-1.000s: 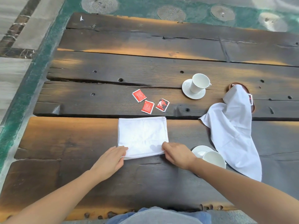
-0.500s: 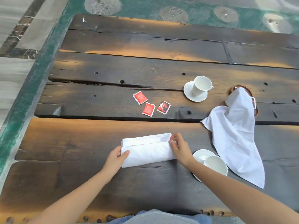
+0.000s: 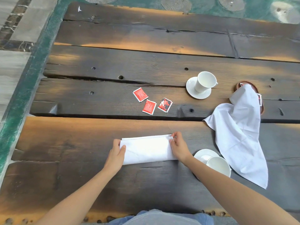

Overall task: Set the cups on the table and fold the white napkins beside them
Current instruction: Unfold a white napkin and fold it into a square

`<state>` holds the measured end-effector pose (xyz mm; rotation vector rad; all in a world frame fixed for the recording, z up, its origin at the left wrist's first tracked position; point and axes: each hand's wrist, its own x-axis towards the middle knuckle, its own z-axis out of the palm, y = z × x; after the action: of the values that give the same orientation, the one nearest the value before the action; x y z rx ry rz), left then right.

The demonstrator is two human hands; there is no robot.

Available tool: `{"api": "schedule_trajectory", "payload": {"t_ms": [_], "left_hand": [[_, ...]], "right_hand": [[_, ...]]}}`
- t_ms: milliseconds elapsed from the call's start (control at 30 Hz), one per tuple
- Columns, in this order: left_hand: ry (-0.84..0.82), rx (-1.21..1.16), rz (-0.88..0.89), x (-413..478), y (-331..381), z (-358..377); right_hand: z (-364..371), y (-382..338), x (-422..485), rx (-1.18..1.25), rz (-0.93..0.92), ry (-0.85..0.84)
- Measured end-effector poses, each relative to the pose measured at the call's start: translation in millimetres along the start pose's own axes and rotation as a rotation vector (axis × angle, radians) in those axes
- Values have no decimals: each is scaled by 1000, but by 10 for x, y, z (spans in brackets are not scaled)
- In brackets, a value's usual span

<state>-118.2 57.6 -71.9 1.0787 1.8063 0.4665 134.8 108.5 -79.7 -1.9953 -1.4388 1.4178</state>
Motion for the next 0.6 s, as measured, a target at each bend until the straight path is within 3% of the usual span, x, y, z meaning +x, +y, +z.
{"api": "schedule_trajectory", "payload": {"t_ms": [100, 600], "left_hand": [[20, 129, 29, 19, 3, -13], [183, 236, -78, 120, -26, 97]], "right_hand": [[53, 21, 49, -20, -37, 39], [192, -2, 41, -135, -1, 178]]}}
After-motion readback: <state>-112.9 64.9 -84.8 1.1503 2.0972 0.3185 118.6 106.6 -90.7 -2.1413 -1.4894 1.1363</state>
